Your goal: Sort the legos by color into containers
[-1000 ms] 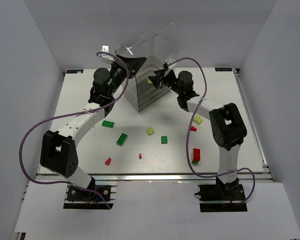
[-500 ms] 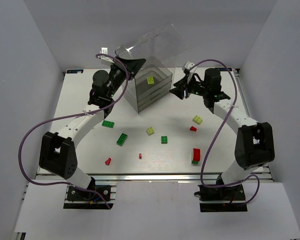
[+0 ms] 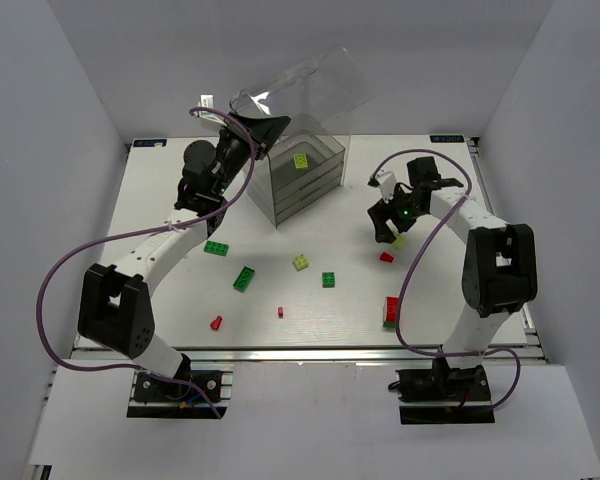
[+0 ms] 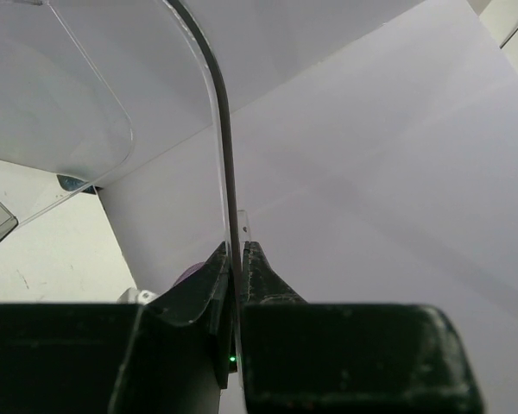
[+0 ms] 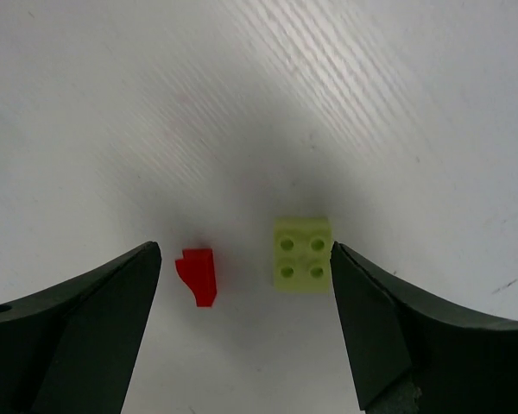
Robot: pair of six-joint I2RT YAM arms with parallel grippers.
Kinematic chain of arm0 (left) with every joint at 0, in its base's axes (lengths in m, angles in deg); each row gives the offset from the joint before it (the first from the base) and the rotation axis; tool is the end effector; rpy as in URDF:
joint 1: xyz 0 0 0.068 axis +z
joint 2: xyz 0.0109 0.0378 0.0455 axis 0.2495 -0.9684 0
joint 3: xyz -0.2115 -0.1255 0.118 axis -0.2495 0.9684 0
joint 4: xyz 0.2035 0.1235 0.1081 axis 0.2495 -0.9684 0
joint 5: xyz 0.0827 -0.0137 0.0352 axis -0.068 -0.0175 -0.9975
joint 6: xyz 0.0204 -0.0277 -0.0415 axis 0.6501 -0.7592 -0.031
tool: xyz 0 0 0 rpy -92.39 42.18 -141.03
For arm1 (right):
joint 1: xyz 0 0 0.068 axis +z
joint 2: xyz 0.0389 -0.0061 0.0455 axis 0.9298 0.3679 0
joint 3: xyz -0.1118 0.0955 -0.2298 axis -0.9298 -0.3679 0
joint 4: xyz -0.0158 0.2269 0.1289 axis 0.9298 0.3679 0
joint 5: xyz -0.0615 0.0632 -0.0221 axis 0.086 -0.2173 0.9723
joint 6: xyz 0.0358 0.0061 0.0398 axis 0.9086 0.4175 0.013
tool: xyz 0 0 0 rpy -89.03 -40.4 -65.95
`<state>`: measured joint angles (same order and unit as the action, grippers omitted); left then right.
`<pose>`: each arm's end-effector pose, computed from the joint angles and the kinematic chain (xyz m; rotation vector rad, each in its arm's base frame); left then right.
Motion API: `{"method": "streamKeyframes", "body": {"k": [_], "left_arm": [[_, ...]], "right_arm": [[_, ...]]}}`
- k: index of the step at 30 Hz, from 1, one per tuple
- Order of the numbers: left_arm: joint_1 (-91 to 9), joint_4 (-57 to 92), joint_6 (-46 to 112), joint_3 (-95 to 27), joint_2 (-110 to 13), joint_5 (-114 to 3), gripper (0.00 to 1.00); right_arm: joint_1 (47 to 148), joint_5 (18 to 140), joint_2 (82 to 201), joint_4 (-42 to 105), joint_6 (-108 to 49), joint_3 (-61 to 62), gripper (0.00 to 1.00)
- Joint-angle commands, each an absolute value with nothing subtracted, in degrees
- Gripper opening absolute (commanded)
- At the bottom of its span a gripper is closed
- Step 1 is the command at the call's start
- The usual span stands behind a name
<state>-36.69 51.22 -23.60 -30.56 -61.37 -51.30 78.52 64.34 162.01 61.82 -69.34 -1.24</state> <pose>0.3357 -0.1455 0.3841 -0.3602 1.3996 -1.4625 0.3649 0.0788 0.2201 -1.0570 2.2799 0.3472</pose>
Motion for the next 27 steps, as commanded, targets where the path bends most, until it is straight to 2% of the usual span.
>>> {"method": "streamKeyframes", "body": {"k": [1, 9, 14, 15, 18, 19, 22, 27], "left_arm": [[-36.42, 58.19, -24.28, -31.53, -58.35, -50.90, 0.17], [-36.42, 58.19, -24.28, -30.91, -58.18, -50.63, 0.17], [-36.42, 58.27, -24.37, -30.47, -57.83, -50.89, 0.17], [-36.42, 58.27, -24.46, -30.39, -57.83, -50.81, 0.17], [-36.42, 58.36, -24.37, -30.21, -57.83, -50.90, 0.17], [-36.42, 58.27, -24.37, -30.30, -57.92, -50.90, 0.17], [-36.42, 58.54, -24.46, -30.30, -57.92, -50.90, 0.17], [-36.42, 58.80, -24.63, -30.12, -58.09, -50.90, 0.17]], "right_arm": [[77.82, 70.47, 163.43, 67.46, -75.29, 0.26, 0.84], [76.85, 74.60, 167.91, 69.13, -78.29, 0.44, 0.81], [76.32, 73.82, 169.24, 68.96, -79.25, 0.87, 0.74], [76.23, 73.64, 169.76, 69.22, -79.52, 1.05, 0.71], [76.06, 72.77, 170.38, 69.92, -80.48, 2.45, 0.50], [75.45, 72.50, 170.38, 70.18, -80.66, 2.89, 0.40], [75.62, 70.92, 169.95, 70.27, -81.80, 4.04, 0.28], [75.62, 66.97, 170.82, 71.33, -82.33, 8.24, 0.15]]}}
